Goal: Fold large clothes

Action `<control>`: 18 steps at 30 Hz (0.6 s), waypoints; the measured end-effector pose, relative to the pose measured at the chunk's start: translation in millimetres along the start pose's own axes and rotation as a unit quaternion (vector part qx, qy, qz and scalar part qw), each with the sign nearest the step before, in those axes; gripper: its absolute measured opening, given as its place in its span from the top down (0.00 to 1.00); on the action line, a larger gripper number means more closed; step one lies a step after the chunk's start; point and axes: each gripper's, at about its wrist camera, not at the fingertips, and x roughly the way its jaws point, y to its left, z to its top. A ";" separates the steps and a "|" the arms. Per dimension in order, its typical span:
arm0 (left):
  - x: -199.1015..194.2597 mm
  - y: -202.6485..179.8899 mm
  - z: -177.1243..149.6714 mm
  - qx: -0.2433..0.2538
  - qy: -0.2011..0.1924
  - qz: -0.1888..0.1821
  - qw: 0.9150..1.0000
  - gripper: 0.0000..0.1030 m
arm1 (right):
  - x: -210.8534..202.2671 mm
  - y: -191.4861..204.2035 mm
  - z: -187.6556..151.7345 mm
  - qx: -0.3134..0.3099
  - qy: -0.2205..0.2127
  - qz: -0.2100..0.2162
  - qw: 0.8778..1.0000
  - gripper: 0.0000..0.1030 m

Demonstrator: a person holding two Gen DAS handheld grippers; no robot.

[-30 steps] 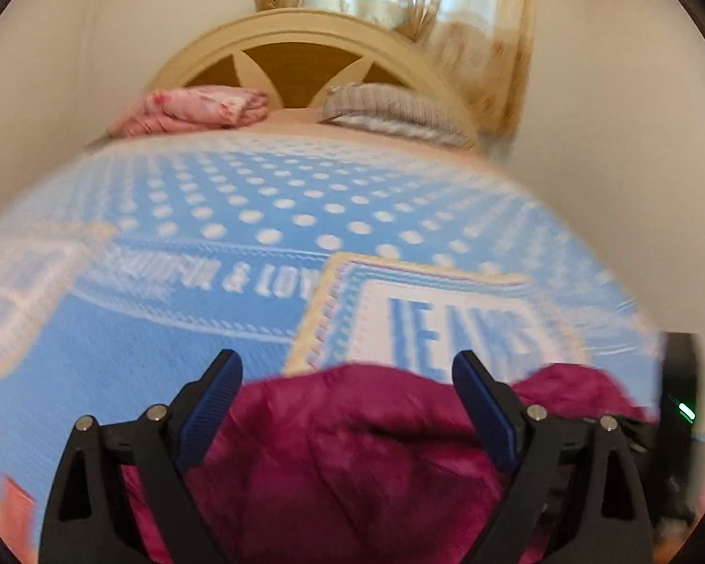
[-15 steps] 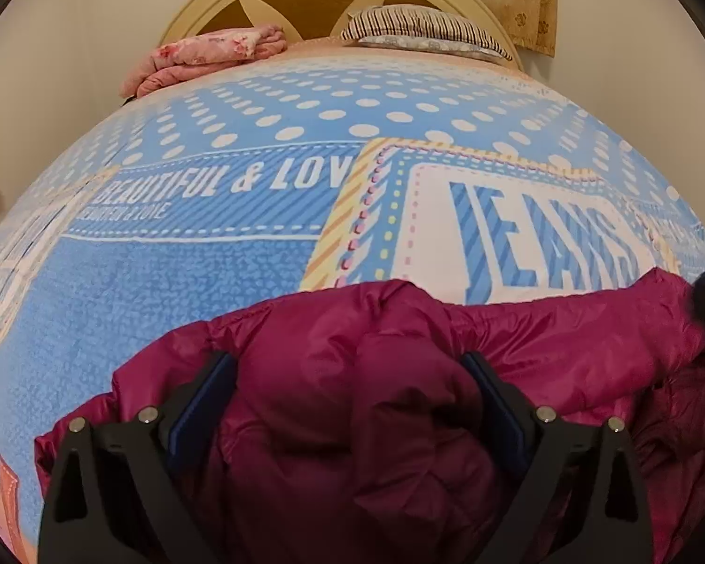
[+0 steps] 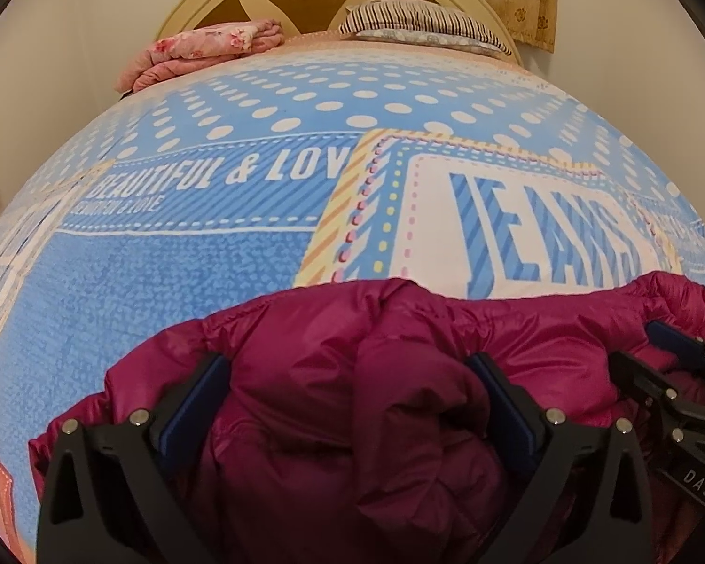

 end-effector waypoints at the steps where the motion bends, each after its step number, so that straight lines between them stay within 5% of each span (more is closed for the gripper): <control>1: 0.4 -0.5 0.6 0.001 0.000 0.001 1.000 0.00 | -0.2 0.4 -1.0 0.000 -0.001 -0.001 1.000 0.41; 18: 0.5 -1.5 -0.5 0.004 -0.001 0.007 1.000 0.00 | 1.9 -1.5 0.9 0.000 0.002 -0.004 1.000 0.41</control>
